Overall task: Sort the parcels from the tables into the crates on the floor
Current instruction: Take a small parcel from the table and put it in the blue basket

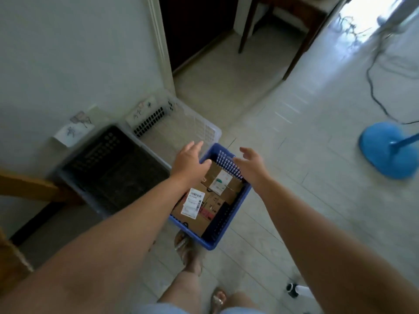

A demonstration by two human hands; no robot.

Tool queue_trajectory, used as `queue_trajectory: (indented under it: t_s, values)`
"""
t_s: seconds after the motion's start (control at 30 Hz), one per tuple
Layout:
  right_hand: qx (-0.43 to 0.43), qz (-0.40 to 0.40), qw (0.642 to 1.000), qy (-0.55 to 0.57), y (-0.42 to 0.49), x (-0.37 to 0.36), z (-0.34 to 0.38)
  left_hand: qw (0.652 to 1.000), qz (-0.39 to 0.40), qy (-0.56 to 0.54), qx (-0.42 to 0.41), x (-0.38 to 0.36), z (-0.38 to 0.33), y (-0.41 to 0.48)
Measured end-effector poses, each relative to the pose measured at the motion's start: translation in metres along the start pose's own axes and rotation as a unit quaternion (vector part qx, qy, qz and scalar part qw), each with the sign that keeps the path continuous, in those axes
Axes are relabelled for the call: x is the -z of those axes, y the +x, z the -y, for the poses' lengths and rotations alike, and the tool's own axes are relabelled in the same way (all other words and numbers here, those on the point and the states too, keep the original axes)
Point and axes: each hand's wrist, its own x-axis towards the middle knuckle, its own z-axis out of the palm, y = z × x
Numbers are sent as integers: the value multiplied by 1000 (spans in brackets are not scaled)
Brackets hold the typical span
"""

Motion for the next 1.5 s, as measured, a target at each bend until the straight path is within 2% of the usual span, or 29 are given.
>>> queue_trajectory:
  t_s: [0.2,0.43,0.63,0.87,1.03,1.2,1.37,1.5]
  values:
    - [104,15,994,16,-92,5,40,992,-118,-5,-40,56,-25,-107]
    - [236,25,971,-17,-210,4,61,961,-265,-67,-44,84,-19,-241]
    - [328,77,941,-17,-299,-50,106,931,-355,-81,-2,141,19,-321]
    - [404,145,902,-48,-391,-161,137,886,-448,-89,79,197,106,-426]
    - [422,185,886,-50,-446,-251,156,868,-465,-95,145,239,182,-492]
    - [431,201,877,-68,-477,-325,166,859,-479,-88,159,273,240,-528]
    - [404,207,886,-89,-473,-362,171,864,-453,-125,182,293,283,-521]
    - [383,175,901,-99,-441,-374,185,869,-428,-168,184,306,299,-485]
